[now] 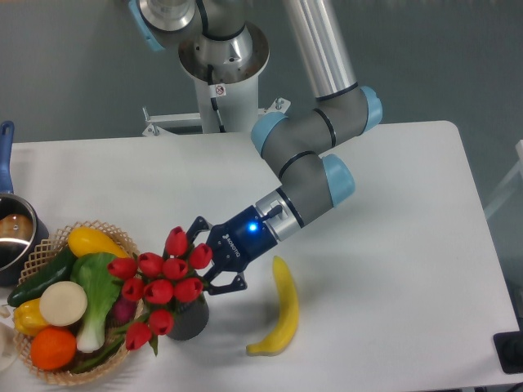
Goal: Insert the flowers into the vase
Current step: 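Open the gripper to release the tulips and lift away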
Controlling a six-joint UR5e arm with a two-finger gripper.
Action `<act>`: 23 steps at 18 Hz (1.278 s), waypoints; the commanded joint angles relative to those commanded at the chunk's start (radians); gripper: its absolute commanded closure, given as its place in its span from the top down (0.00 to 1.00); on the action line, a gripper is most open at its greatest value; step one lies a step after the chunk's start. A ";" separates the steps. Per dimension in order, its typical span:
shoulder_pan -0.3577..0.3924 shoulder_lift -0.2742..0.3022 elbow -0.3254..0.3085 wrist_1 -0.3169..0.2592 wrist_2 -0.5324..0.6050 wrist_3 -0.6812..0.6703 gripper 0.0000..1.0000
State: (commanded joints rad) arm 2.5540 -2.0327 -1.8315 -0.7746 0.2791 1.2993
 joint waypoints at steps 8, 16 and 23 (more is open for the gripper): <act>0.031 0.058 -0.022 0.000 0.072 -0.075 1.00; 0.028 0.095 -0.012 0.000 0.121 -0.161 1.00; 0.074 0.167 0.000 0.003 0.313 -0.147 1.00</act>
State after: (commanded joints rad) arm 2.6276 -1.8655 -1.8316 -0.7716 0.5919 1.1520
